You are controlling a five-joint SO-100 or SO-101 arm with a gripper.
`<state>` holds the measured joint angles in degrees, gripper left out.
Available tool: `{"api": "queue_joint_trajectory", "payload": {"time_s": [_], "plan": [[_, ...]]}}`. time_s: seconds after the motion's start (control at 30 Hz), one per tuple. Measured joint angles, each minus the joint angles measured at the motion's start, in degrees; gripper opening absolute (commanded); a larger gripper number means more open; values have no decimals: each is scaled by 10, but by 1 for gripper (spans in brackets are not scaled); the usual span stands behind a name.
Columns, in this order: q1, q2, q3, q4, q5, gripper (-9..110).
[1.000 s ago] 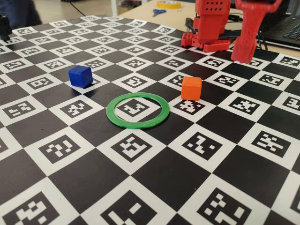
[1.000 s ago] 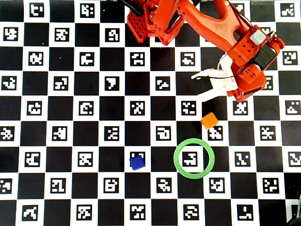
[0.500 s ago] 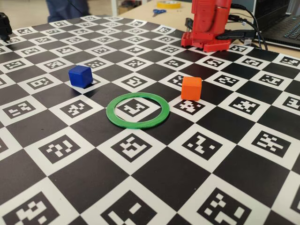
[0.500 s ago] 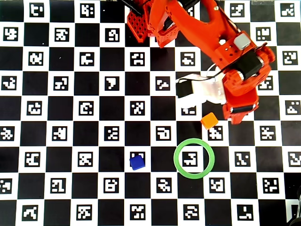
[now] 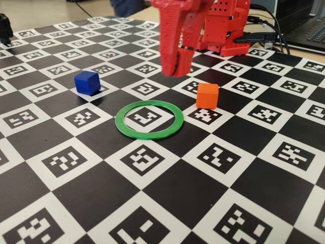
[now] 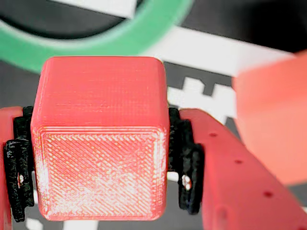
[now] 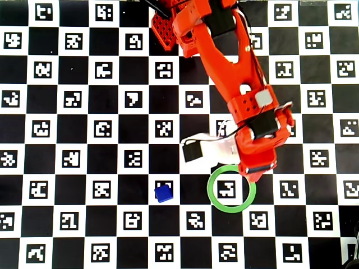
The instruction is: Grab the red cube then put it in the green circle then put the blue cube on top and finally the orange cube on top
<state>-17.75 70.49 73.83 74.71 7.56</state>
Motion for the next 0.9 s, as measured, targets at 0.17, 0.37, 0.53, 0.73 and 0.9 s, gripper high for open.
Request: {"api": "queue_joint_trajectory", "payload": {"time_s": [0.17, 0.37, 0.53, 0.73, 0.9], "plan": [[21, -38, -33, -7, -2, 3], [35, -70, -50, -26, -2, 3], [36, -96, -50, -41, -2, 3], [36, -116, -50, -56, 5, 3], [36, -127, -50, -69, 8, 3]]}}
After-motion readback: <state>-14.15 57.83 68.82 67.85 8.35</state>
